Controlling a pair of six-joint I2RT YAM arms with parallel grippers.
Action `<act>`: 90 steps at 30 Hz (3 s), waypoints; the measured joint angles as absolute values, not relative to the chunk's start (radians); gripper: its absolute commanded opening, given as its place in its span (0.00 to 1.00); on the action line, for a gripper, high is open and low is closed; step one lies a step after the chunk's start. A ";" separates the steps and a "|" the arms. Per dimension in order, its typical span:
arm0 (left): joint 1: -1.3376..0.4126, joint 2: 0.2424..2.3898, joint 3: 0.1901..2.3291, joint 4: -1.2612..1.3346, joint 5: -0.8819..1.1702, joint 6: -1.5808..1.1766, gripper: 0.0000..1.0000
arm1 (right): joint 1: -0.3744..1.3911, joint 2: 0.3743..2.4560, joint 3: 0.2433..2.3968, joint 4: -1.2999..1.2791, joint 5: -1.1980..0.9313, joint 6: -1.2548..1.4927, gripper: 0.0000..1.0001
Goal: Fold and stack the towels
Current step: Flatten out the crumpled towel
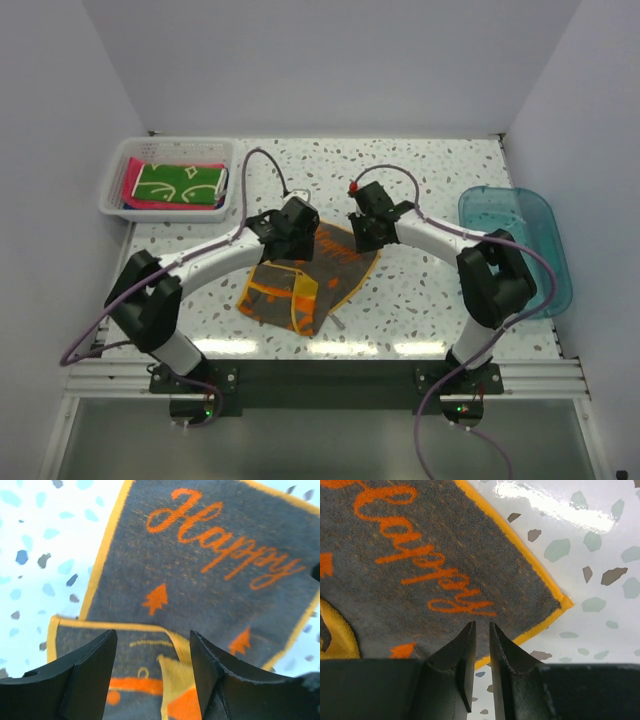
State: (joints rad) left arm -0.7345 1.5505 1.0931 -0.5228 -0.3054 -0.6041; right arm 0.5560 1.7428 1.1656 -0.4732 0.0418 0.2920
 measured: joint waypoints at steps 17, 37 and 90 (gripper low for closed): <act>-0.672 1.790 1.075 -0.399 -0.256 -0.632 0.58 | 0.556 1.850 1.171 -0.445 0.069 0.287 0.26; -0.620 1.489 0.966 -0.432 -0.265 -0.644 0.82 | 0.501 1.949 1.422 -0.537 0.082 -0.074 0.45; -0.427 1.996 1.370 -0.439 -0.107 -0.064 0.52 | 0.453 2.122 1.585 -0.637 -0.052 -0.133 0.00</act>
State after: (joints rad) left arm -0.4274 1.9965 1.3697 -0.4389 -0.1066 -0.0643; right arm 0.4526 2.1223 1.5852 -0.6369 -0.0521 -0.1329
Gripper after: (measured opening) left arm 0.562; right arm 0.026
